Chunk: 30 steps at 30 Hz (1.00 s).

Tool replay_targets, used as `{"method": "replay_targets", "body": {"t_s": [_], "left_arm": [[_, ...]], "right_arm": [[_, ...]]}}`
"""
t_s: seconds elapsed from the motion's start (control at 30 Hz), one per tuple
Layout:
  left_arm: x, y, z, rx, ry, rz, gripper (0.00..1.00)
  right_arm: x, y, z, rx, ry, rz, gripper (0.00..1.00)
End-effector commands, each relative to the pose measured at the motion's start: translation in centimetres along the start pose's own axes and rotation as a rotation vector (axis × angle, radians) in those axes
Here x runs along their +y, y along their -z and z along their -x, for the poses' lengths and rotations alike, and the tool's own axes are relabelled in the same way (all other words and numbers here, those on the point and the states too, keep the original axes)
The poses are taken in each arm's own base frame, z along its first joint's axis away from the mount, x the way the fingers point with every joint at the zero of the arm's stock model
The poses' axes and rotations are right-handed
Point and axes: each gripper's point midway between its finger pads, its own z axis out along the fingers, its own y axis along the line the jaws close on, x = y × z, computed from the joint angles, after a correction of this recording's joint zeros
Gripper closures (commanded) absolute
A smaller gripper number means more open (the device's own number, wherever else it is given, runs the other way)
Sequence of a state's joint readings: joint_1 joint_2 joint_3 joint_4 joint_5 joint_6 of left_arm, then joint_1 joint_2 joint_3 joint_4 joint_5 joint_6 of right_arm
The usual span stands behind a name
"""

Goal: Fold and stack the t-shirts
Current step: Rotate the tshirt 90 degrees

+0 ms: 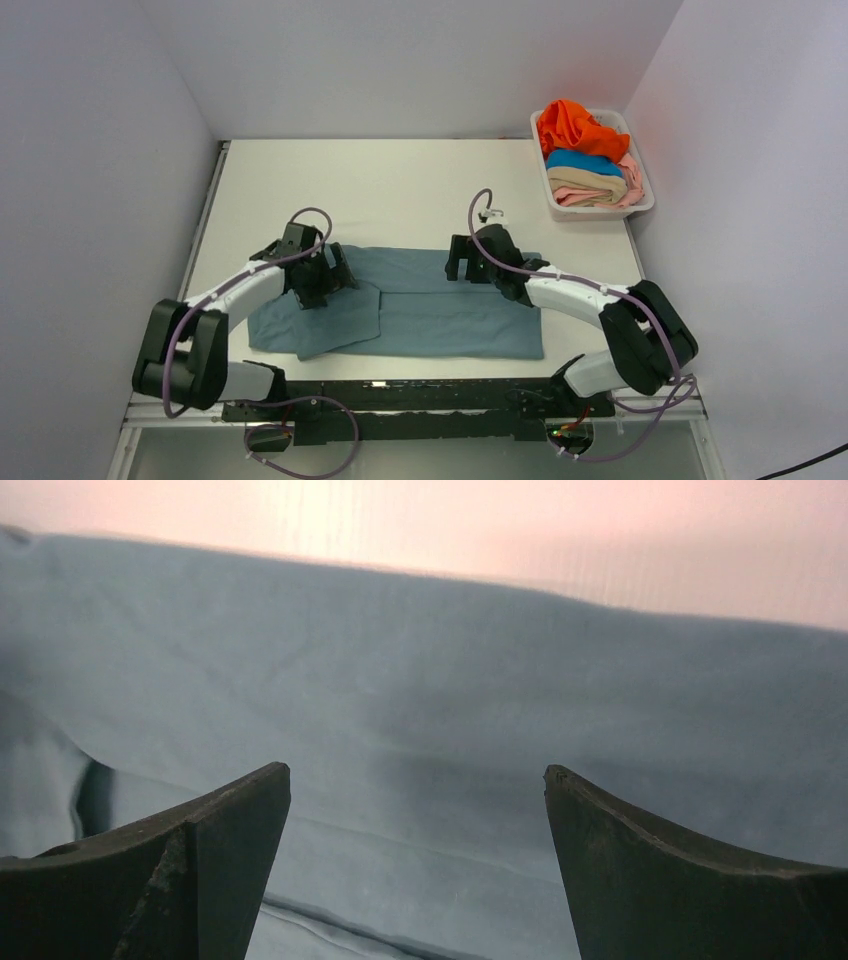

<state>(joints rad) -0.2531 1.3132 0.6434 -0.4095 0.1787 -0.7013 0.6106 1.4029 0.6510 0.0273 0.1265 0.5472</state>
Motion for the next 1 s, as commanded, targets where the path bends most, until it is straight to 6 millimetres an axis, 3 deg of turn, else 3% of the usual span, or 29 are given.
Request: {"method": "replay_targets", "body": {"t_s": [0.0,0.1,0.23,0.3,0.33,0.4,0.53,0.6,0.67,0.73,0.87,0.97], "left_arm": [[-0.9,-2.5,2.9,-0.050,0.022,0.013,0.00],[-1.6,-4.6,5.8,-0.041,0.027,0.074,0.00],[-6.0,-8.2,11.2,-0.038,0.017,0.023,0.01],[-8.8,-10.2,14.3,-0.036,-0.008,-0.013,0.00],[-11.7,-10.7,16.8,-0.058,-0.037,-0.075,0.01],[-15.1,-13.7,18.9,-0.022,-0.069,-0.132,0.01],[-23.0,-16.3,20.4,-0.012,-0.185,-0.322,0.01],[-25.2,-17.1,20.2,-0.024,-0.202,-0.385,0.01],[-26.2,-17.8,20.1,-0.038,-0.173,-0.446,0.01],[-25.7,-18.6,19.8,-0.036,-0.130,-0.446,0.01],[-23.5,-19.4,20.3,-0.057,-0.099,-0.313,0.02],[-21.6,-18.9,22.5,-0.097,-0.001,-0.238,0.00]], "right_arm": [[-0.5,-0.6,-2.5,0.089,-0.022,-0.012,0.00],[-0.6,-0.6,-4.3,0.146,-0.026,0.008,0.00],[1.4,0.4,-7.4,0.261,-0.037,0.133,0.00],[3.5,1.7,-9.7,0.335,-0.006,0.211,0.00],[4.8,2.3,-10.5,0.351,0.025,0.246,0.00],[7.6,3.9,-12.7,0.416,0.108,0.314,0.00],[12.5,5.9,-16.2,0.529,0.206,0.444,0.00],[13.9,5.9,-17.2,0.552,0.236,0.468,0.00],[14.2,5.3,-17.9,0.583,0.265,0.443,0.00],[14.5,4.9,-18.1,0.594,0.299,0.415,0.00],[14.9,4.6,-17.0,0.549,0.307,0.350,0.00],[14.2,4.4,-15.1,0.480,0.270,0.256,0.00]]}}
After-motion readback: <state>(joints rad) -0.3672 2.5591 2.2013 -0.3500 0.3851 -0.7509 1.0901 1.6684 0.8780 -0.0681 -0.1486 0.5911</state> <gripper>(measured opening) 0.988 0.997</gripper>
